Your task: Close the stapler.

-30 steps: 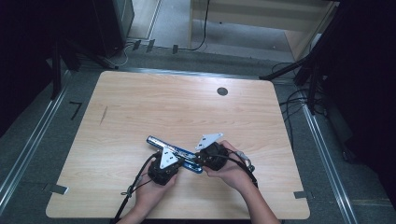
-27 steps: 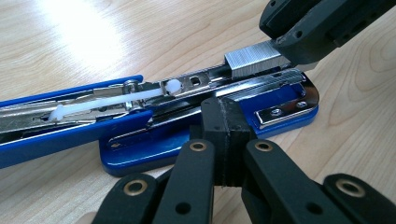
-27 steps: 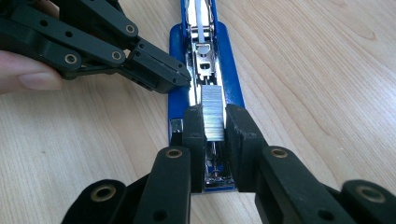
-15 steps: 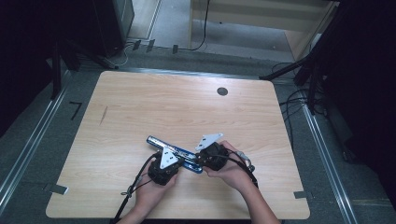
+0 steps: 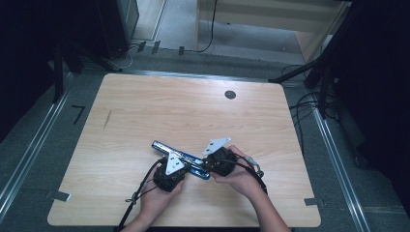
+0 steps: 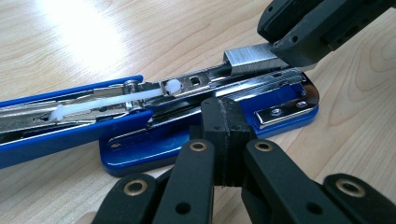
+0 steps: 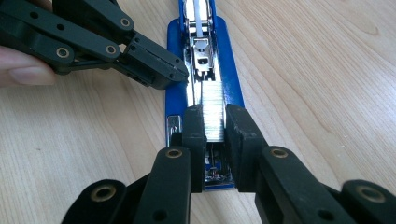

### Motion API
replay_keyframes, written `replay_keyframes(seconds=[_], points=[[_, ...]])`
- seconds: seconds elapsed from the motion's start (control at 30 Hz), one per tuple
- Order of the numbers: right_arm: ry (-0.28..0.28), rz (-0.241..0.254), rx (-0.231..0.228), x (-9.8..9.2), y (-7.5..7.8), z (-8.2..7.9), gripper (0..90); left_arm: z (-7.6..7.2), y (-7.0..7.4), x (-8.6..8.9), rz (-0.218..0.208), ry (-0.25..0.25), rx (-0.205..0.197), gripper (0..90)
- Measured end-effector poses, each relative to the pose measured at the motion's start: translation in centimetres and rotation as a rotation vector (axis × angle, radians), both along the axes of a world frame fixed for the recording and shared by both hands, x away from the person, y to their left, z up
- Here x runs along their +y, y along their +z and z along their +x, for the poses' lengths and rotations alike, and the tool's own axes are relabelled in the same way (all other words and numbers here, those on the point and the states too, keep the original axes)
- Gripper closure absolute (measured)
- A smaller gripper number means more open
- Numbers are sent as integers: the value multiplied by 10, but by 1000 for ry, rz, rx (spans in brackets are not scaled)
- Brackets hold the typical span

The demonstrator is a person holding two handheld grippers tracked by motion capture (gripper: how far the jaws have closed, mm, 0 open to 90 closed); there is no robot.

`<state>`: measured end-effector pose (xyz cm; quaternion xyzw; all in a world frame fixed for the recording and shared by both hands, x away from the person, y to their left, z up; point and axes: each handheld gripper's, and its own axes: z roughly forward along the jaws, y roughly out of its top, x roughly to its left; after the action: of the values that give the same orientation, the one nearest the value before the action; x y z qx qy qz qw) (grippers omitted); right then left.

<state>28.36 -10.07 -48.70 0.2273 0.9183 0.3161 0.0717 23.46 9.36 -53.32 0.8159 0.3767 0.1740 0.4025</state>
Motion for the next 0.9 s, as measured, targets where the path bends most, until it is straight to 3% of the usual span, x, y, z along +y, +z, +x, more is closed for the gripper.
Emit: replay_keyframes(seconds=[0.9], points=[[26,-22,-21,4,2,0,801,0,0,0,4,-2,2,900]])
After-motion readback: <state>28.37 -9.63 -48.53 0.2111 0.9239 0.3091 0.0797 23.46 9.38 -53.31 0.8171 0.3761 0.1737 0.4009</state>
